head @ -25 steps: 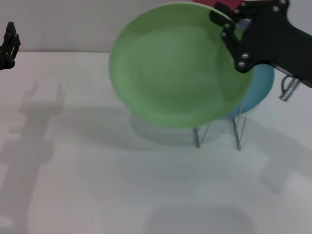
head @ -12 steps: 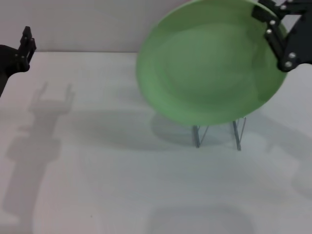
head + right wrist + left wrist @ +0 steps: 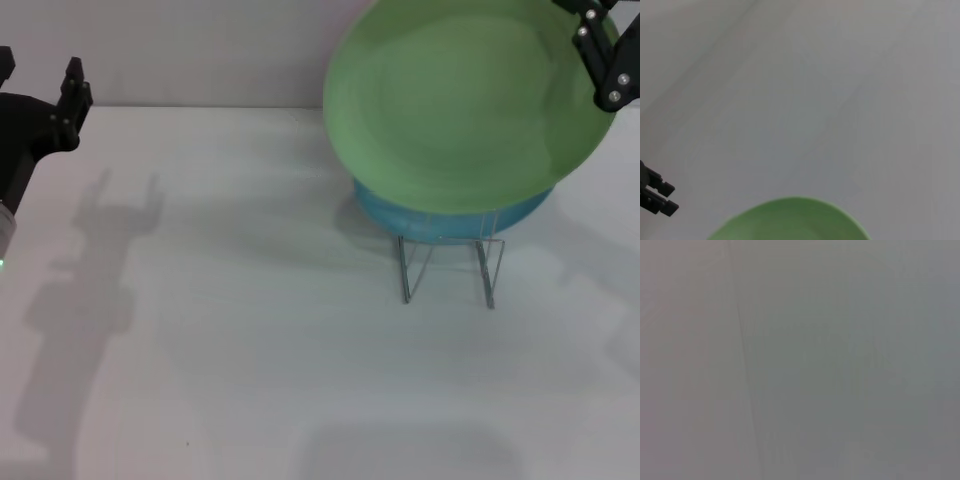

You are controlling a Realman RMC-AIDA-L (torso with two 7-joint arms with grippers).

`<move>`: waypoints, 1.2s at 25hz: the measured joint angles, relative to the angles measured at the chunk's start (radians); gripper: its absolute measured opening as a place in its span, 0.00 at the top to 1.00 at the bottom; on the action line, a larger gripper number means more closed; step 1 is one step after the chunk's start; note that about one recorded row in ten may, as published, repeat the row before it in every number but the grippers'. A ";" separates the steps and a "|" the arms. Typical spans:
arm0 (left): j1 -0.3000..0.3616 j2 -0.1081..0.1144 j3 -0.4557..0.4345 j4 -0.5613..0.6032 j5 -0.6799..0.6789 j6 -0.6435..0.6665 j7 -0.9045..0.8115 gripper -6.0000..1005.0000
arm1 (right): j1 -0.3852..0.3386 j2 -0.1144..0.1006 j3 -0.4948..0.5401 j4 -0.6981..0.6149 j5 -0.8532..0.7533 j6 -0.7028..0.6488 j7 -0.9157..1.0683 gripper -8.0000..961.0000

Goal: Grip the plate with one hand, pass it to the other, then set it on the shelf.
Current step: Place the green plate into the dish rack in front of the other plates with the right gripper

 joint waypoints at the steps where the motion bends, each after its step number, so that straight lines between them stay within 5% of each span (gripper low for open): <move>1: 0.000 0.000 0.000 0.000 0.000 0.000 0.000 0.30 | 0.000 0.000 0.000 0.000 0.000 0.000 0.000 0.95; 30: -0.030 -0.002 0.036 0.050 0.000 0.037 0.000 0.28 | 0.055 -0.016 0.120 -0.089 -0.126 0.025 -0.039 0.95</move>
